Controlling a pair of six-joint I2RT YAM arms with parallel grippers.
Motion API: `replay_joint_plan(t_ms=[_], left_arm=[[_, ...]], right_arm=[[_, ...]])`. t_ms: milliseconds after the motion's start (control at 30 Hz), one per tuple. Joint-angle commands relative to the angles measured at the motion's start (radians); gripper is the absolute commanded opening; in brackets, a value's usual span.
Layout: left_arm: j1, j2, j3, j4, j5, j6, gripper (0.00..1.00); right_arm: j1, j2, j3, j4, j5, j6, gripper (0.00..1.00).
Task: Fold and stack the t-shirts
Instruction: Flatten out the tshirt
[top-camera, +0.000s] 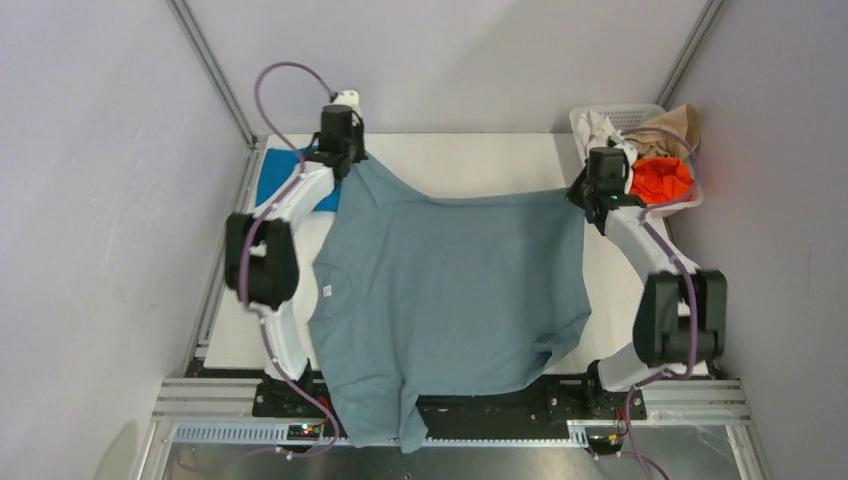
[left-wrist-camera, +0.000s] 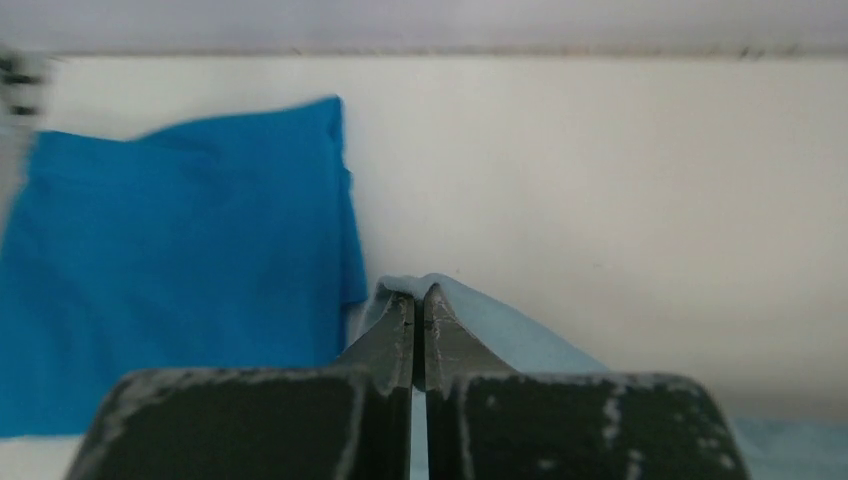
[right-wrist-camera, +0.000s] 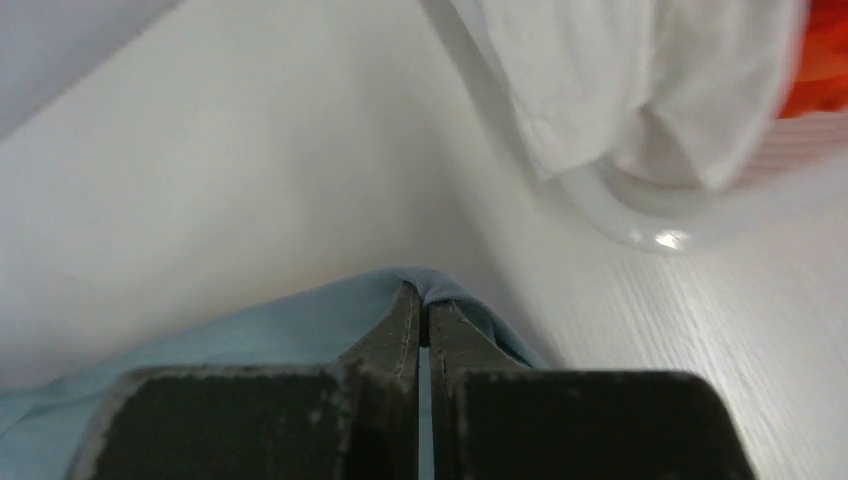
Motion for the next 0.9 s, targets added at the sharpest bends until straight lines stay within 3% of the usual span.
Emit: replay_joint_plan(t_ms=[0,167,533,867], left_arm=[[0.002,0.2,0.227,0.045,0.075,0.009,0.0],[0.003,0.35,0.339,0.015,0.096,-0.015,0.0],[0.004,0.379,0.377,0.016,0.006,-0.092,0.0],[0.01,0.52,0.581,0.0,-0.022,-0.215,0.0]], right_arm=[[-0.014,0.164,0.045,0.3,-0.113,-0.014,0.0],[-0.017,0.316,0.149,0.299,-0.095,-0.037,0.0],[-0.032,0.483,0.333,0.256,-0.037,-0.1,0.0],[-0.021,0.597,0.496,0.209,-0.043,-0.077,0.0]])
